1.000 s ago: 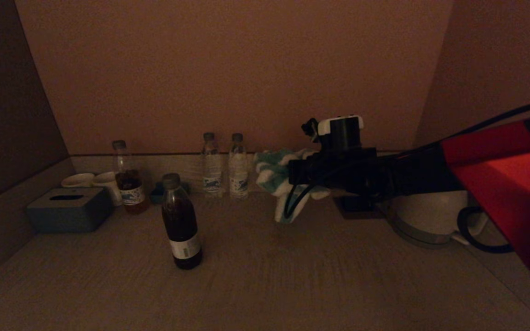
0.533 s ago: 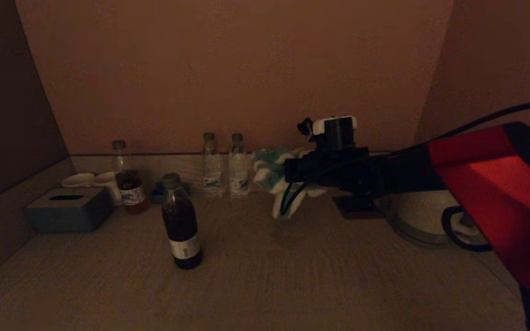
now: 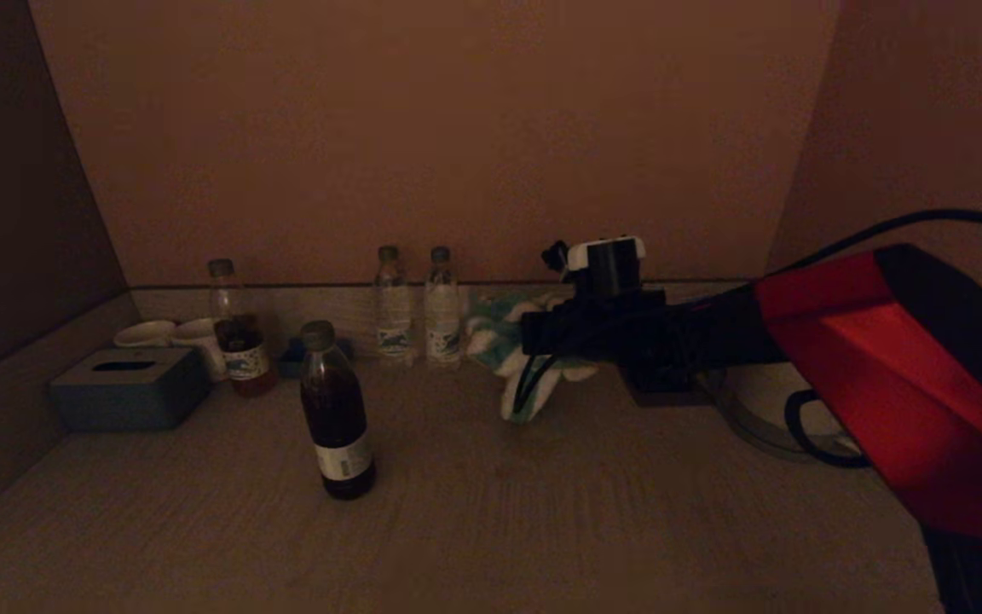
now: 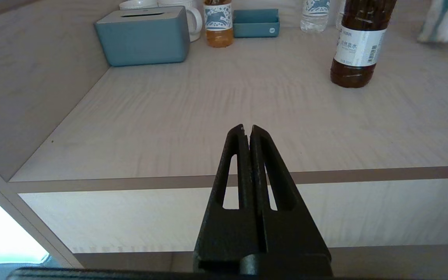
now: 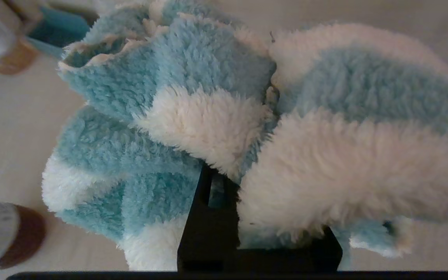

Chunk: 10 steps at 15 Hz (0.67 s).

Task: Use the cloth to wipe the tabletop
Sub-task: Sweep the stains on the table

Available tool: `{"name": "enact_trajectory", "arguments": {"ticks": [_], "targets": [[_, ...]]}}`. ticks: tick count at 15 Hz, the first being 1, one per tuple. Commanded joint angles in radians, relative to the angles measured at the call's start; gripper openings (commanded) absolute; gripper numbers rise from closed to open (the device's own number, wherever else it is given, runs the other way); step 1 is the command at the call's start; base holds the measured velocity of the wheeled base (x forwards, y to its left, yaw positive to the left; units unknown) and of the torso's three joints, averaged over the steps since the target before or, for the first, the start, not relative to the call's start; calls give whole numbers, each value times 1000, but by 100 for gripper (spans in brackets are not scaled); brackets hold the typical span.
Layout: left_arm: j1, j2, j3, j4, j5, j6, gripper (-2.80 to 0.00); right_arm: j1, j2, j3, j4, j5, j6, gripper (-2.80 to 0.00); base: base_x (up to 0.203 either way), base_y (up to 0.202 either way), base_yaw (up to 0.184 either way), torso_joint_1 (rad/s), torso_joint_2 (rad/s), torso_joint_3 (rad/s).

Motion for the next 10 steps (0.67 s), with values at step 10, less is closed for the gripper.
{"name": "enact_trajectory", "arguments": {"ticks": [10], "targets": [[1,1,0,0,0,0,-280,45,156,-90,0,-1,-56,-280,0,0,0,0,0,0]]}}
